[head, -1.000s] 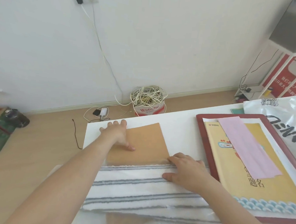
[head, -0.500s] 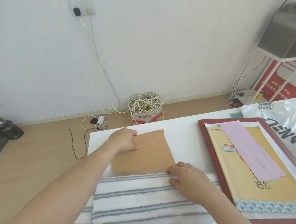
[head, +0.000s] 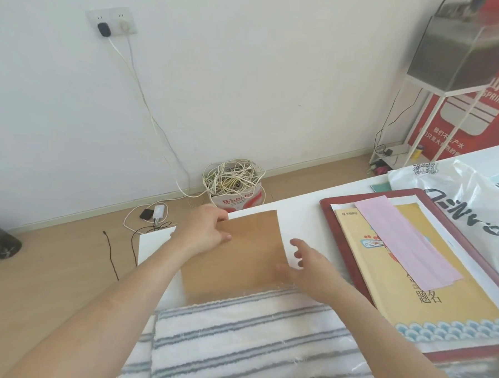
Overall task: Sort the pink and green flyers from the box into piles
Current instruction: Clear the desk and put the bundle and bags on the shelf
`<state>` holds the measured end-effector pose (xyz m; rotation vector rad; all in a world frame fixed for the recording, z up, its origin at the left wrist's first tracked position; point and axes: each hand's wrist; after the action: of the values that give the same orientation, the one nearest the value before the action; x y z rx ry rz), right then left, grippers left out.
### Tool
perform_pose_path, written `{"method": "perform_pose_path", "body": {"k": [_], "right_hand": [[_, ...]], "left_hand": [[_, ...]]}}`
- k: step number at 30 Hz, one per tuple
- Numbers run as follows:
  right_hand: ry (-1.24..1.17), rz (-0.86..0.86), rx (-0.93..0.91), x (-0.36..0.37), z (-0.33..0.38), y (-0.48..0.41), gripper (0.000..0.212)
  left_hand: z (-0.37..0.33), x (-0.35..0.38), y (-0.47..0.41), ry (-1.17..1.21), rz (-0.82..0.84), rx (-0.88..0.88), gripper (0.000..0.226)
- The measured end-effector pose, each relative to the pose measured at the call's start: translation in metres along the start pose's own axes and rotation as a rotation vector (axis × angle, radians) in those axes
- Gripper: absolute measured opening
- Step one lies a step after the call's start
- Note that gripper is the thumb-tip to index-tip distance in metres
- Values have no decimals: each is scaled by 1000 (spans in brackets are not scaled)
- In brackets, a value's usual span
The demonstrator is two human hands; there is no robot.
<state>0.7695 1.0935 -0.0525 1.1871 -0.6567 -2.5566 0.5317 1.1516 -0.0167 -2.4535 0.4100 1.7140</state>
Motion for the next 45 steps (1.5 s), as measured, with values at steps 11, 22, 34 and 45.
{"method": "perform_pose_path", "body": {"k": [11,22,34,45], "right_hand": [[-578,-52,-90,-44,64,-30,26],[-939,216,103,-107,93,-18,16],[-481,120,-531,-129,51,80,57],[-765,-566,-429,-145,1,132,16]], "left_hand": [[-28,-68,26,39,-790,77,68],[-16,-23,58,-179,-497,488,49],[-100,-170,60,-331,-327,383,19],[-181,-207,21,135,-361,465,11]]}}
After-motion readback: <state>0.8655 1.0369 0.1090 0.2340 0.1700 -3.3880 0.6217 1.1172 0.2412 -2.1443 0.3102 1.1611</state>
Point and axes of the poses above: each hand's wrist, its own y-axis away from the middle knuckle, its own x-axis out of the palm, z = x × y, and after that the axes turned 11 degrees about x, right-handed
